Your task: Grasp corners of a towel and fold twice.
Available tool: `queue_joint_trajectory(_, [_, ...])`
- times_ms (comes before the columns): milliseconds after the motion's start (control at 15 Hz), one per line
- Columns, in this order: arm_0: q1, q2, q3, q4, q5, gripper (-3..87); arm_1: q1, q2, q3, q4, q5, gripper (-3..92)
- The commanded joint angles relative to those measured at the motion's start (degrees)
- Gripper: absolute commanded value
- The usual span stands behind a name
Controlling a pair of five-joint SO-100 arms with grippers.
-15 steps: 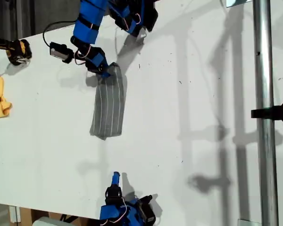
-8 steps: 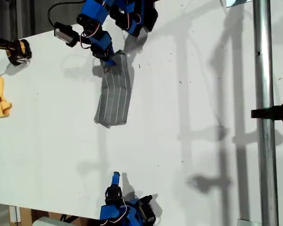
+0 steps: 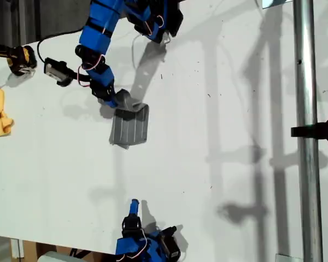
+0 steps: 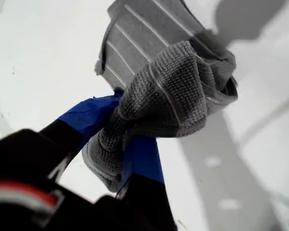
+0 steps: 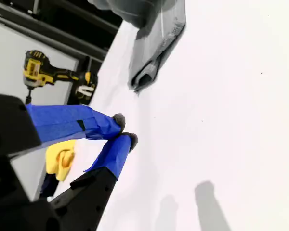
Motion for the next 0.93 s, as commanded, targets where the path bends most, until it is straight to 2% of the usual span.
queue_joint_trajectory(0, [-0.26, 0.44, -1.76, -0.18, -0.18, 3.7, -1.32, -12.13, -11.60, -4.66, -1.58, -0.2])
queue_joint_trajectory(200, [-0.18, 0.44, -2.02, 0.18, -0.26, 3.7, -3.16, -28.74, -24.87, -6.50, -2.46, -0.2])
queue_joint_trajectory(400, [-0.26, 0.44, -1.93, 0.18, -0.26, 3.8, -3.25, -36.91, -30.94, -9.32, -2.81, 0.5])
queue_joint_trajectory(600, [-0.35, 0.44, -1.85, 0.00, -0.26, 3.9, -3.25, -37.35, -34.28, -12.74, -6.24, 37.4])
queue_joint_trajectory(667, [-0.26, 0.44, -1.85, 0.00, -0.26, 3.9, -3.25, -35.16, -33.84, -16.35, -10.20, 49.9])
queue_joint_trajectory(733, [-0.18, 0.44, -1.67, -0.09, -0.53, 3.9, -3.08, -32.61, -33.84, -18.11, -11.25, 37.0])
queue_joint_trajectory(800, [-0.18, 0.44, -1.67, -0.09, -0.62, 4.1, -2.37, -29.97, -33.75, -19.51, -11.25, 18.4])
queue_joint_trajectory(867, [-0.18, 0.44, -1.58, -0.09, -0.88, 4.6, -1.32, -27.33, -33.22, -19.60, -11.25, 9.2])
